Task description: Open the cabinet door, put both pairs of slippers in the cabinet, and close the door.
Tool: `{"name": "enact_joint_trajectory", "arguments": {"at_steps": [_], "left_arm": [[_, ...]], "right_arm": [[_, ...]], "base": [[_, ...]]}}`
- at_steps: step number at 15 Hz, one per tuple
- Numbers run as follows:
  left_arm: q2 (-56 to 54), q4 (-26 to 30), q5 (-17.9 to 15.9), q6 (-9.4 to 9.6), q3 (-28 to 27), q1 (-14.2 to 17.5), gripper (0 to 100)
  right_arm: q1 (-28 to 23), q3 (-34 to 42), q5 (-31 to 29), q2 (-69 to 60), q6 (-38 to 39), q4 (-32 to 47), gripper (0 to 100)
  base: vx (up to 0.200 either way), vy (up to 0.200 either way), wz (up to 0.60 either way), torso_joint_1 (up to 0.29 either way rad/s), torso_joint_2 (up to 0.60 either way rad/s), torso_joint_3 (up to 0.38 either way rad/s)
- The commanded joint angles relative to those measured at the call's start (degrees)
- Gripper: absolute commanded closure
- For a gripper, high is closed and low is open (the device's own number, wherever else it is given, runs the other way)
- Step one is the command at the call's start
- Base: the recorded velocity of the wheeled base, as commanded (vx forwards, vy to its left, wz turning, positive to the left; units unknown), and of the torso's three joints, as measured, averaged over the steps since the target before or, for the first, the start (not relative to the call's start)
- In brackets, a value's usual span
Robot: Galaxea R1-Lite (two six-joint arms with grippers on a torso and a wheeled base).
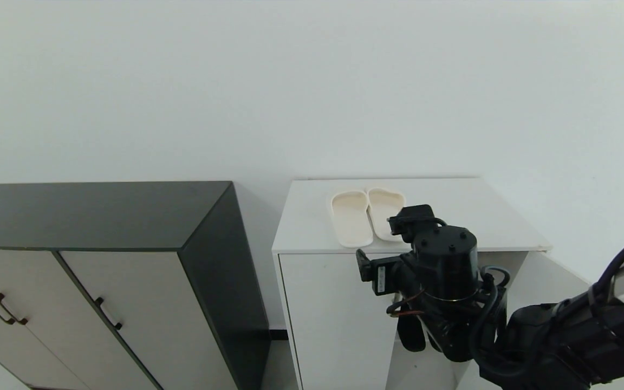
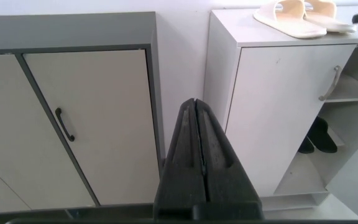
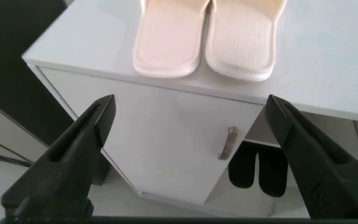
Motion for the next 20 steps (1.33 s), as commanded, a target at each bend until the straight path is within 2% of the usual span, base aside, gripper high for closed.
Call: {"name": "enact_joint_trajectory", "arguments": {"at_steps": [1,7,17,20], "left_arm": [[0.1,0.0,0.0,-0.01,0.0,0.0,100],[0.1,0.0,0.0,-0.01,0.0,0.0,100],[0.1,0.0,-0.1,-0.01,0.0,0.0,100],[0.1,0.0,0.0,-0.01,0.0,0.0,100]], "right_arm": [[0.0,-0.4,0.0,-0.6,0.1,0.0,0],[0.1,-0.2,-0.2,0.6,0.1,-0.2,0],[0.1,0.0,0.1,1.1,0.1,-0.2,0],[-0.2,-0.3,1.7,3.4,0.2,-1.4,0]], "base": [[0.000,0.000,0.00,0.000,0.00,0.000],[0.000,0.000,0.00,0.000,0.00,0.000],[0.200,0.000,0.00,0.005,0.00,0.003],[0.000,0.000,0.00,0.000,0.00,0.000]]}}
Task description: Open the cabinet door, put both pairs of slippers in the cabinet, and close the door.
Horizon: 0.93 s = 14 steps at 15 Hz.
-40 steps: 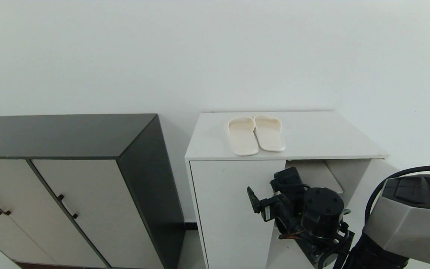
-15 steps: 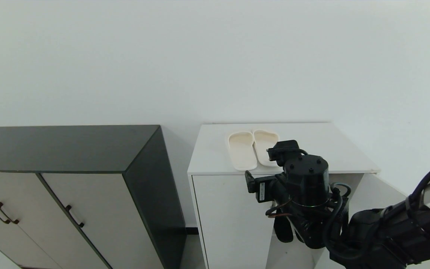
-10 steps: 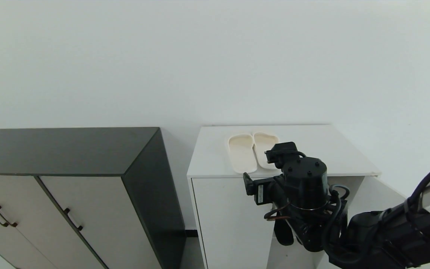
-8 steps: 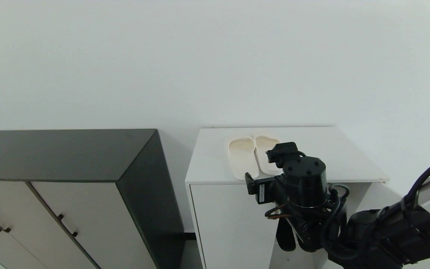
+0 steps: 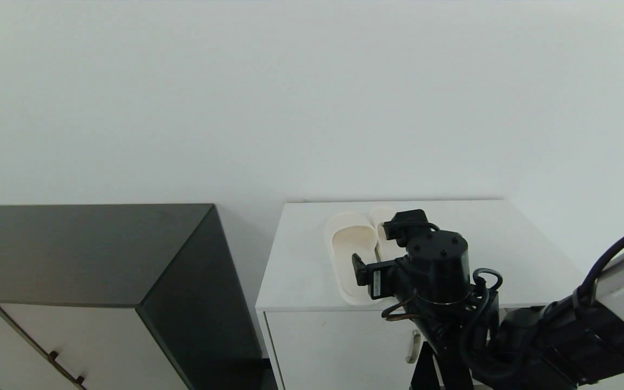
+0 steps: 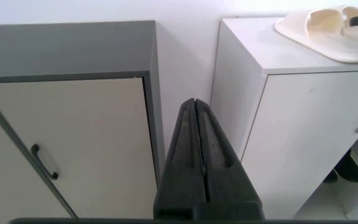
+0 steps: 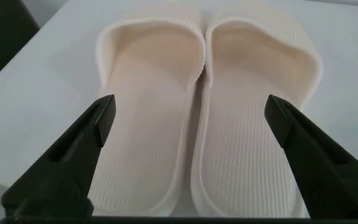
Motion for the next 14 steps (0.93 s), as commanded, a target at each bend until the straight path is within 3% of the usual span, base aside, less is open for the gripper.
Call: {"name": "enact_joint_trajectory", "arguments": {"at_steps": [1,14], "left_arm": [[0.1,0.0,0.0,-0.01,0.0,0.0,100],[0.1,0.0,0.0,-0.01,0.0,0.0,100]], "right_arm": [[-0.4,-0.5,1.8,2.5,-0.1,-1.5,0],[-9.5,-20.6,5.5,15.2,-3.5,1.8,0]], "base": [[0.000,0.000,0.00,0.000,0.00,0.000],[0.000,0.000,0.00,0.000,0.00,0.000]]}}
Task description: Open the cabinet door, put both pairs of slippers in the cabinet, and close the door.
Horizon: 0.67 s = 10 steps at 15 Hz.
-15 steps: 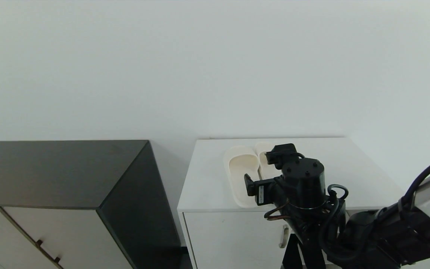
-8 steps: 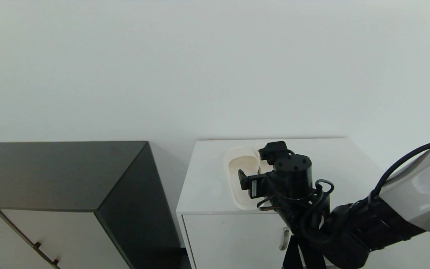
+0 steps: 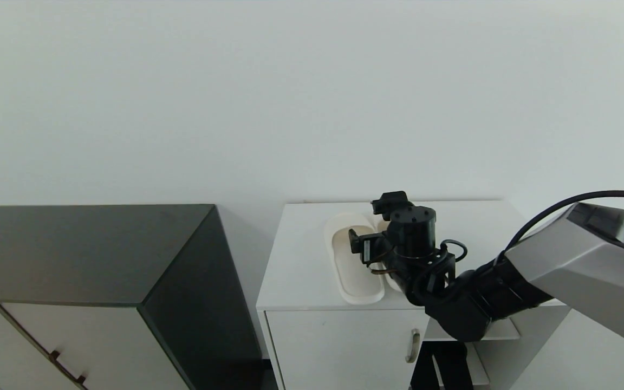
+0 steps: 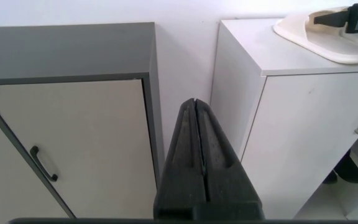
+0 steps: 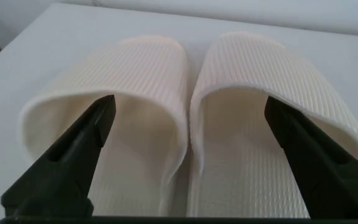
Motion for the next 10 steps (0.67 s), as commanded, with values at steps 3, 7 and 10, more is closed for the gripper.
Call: {"name": "enact_joint_trajectory", "arguments": {"at_steps": [3,7,10], "left_arm": [[0.1,0.0,0.0,-0.01,0.0,-0.1,100],[0.1,0.0,0.0,-0.01,0.0,-0.1,100],[0.1,0.0,0.0,-0.01,0.0,0.0,100]], "right_arm": [[-0.9,-6.0,0.7,3.7,0.0,2.8,0],[-0.9,-7.0,0.8,3.8,0.0,4.2,100],[-0.9,-7.1,0.8,3.7,-0.1,4.2,100]], "base": [[0.000,0.000,0.00,0.000,0.00,0.000],[0.000,0.000,0.00,0.000,0.00,0.000],[0.000,0.000,0.00,0.000,0.00,0.000]]}}
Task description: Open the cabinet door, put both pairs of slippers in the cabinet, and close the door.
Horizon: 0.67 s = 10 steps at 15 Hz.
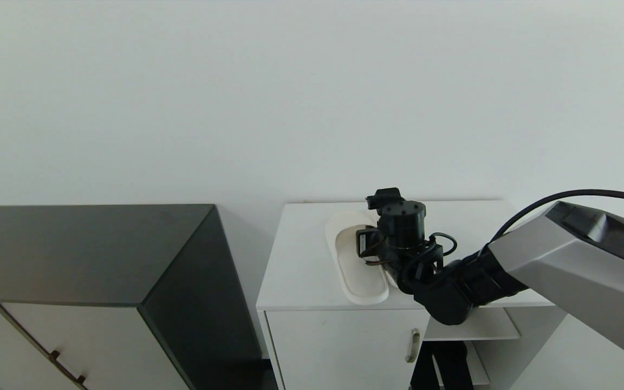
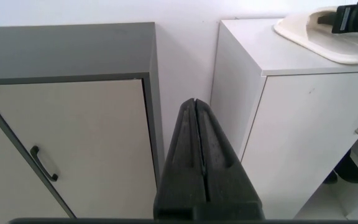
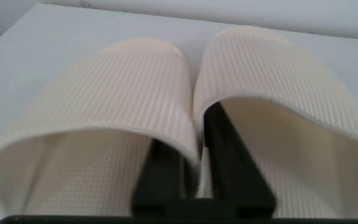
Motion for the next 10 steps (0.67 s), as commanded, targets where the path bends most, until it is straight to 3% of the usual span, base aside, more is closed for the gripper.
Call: {"name": "enact_joint_trajectory", "arguments": {"at_steps": [1,4,10], "left_arm": [[0.1,0.0,0.0,0.02,0.0,0.0,100],[0.1,0.0,0.0,0.02,0.0,0.0,100],[0.1,0.0,0.0,0.02,0.0,0.0,100]], "right_arm": [[0.0,0.1,0.0,-0.3,0.0,0.0,100],[1.1,2.7,-0.1,-3.8,-0.1,0.0,100],[6.7,15.1,-0.4,-15.8,-0.4,-0.1,100]], "base": [[0.000,0.000,0.00,0.000,0.00,0.000],[0.000,0.000,0.00,0.000,0.00,0.000],[0.000,0.000,0.00,0.000,0.00,0.000]]}}
